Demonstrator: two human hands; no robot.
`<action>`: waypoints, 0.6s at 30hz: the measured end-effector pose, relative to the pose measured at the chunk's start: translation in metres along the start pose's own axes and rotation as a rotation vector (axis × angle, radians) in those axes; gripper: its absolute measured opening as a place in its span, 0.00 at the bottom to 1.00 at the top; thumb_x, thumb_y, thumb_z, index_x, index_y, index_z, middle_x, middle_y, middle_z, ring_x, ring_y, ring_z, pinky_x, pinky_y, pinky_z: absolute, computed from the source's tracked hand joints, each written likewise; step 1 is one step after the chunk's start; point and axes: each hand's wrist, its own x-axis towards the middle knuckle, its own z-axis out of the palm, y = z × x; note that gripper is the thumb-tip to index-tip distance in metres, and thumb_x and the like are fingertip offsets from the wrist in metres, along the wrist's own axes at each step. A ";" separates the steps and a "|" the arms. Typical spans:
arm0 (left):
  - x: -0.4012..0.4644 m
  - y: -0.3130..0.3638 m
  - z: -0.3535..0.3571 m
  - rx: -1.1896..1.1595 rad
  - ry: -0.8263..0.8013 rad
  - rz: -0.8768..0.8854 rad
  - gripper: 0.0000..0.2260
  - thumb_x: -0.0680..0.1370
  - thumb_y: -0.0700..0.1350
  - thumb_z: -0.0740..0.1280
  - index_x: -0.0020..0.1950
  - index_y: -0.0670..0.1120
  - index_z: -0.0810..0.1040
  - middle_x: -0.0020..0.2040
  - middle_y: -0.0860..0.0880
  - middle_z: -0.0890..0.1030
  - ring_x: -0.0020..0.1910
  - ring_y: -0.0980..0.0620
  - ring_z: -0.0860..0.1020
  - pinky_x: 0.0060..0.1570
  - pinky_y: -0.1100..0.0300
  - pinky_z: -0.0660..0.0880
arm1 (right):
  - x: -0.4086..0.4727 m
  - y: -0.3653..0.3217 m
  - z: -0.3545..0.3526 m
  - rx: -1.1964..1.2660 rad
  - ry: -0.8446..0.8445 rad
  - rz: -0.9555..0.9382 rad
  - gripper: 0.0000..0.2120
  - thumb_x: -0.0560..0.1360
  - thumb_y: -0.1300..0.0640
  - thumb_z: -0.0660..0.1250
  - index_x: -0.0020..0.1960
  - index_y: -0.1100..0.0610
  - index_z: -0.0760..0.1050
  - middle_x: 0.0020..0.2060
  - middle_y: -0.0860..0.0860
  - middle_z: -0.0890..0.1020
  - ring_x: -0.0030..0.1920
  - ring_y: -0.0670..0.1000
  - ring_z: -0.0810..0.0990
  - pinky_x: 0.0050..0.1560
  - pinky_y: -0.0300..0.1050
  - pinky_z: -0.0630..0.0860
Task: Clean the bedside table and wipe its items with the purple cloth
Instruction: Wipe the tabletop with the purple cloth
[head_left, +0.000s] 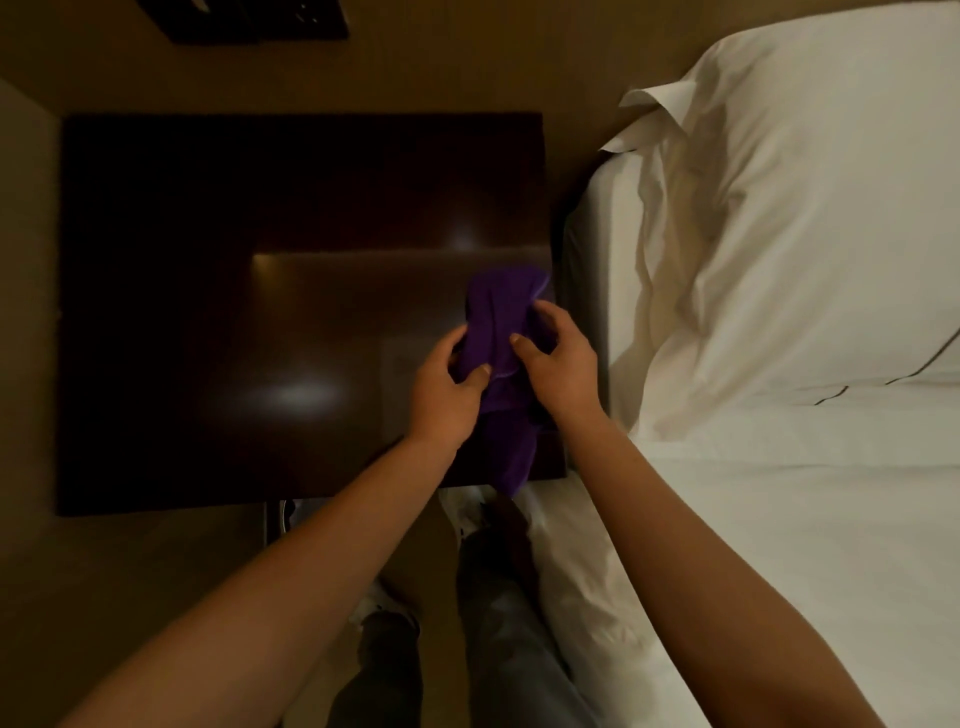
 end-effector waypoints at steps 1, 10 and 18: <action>-0.001 -0.002 0.000 0.030 0.005 0.020 0.25 0.79 0.38 0.69 0.74 0.52 0.70 0.65 0.52 0.78 0.63 0.54 0.77 0.59 0.58 0.79 | -0.001 0.000 0.003 -0.061 0.029 -0.016 0.25 0.78 0.52 0.73 0.73 0.49 0.72 0.66 0.48 0.79 0.64 0.47 0.78 0.57 0.38 0.72; 0.010 -0.018 -0.019 0.870 0.038 0.324 0.31 0.77 0.49 0.73 0.77 0.54 0.64 0.64 0.44 0.71 0.62 0.44 0.72 0.55 0.50 0.76 | -0.012 0.000 0.011 -0.460 0.126 -0.048 0.23 0.75 0.45 0.73 0.66 0.52 0.76 0.63 0.54 0.75 0.63 0.57 0.75 0.59 0.56 0.78; 0.017 -0.018 -0.020 0.836 -0.033 0.309 0.29 0.78 0.51 0.71 0.76 0.53 0.66 0.63 0.45 0.72 0.59 0.44 0.76 0.48 0.52 0.77 | -0.015 -0.008 0.009 -0.516 0.093 -0.025 0.22 0.78 0.44 0.70 0.67 0.54 0.76 0.65 0.55 0.74 0.64 0.57 0.74 0.60 0.55 0.76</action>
